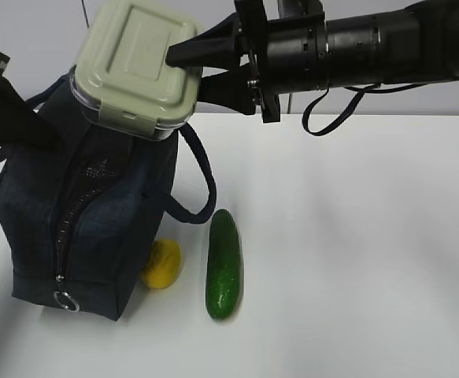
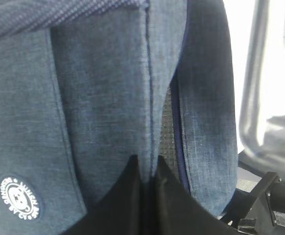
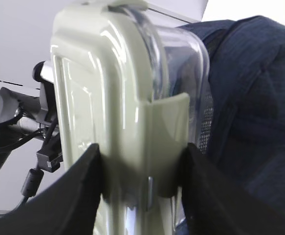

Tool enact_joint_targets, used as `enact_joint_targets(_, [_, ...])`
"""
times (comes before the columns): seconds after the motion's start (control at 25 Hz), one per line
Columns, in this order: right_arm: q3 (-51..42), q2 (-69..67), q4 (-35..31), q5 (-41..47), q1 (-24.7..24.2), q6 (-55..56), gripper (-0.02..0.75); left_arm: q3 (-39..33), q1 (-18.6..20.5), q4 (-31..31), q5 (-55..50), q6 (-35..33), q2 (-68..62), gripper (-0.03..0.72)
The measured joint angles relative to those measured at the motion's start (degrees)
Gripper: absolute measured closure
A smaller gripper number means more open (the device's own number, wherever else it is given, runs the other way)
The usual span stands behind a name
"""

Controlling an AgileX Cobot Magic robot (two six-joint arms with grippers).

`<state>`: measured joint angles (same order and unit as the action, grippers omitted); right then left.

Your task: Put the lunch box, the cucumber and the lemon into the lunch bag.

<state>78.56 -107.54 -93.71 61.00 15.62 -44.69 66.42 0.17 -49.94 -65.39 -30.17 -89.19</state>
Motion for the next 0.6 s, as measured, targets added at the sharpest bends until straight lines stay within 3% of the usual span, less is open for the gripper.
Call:
enact_joint_targets(0.36, [0.1,-3.7,1.1,-0.5,1.6,0.0,0.381,0.0,0.0,-0.8,0.9,-0.3,0.0,0.697])
enact_joint_targets(0.6, [0.1,-4.6,7.9,-2.8,1.6,0.0,0.381,0.0,0.0,-0.8,1.8,-0.6,0.0,0.697])
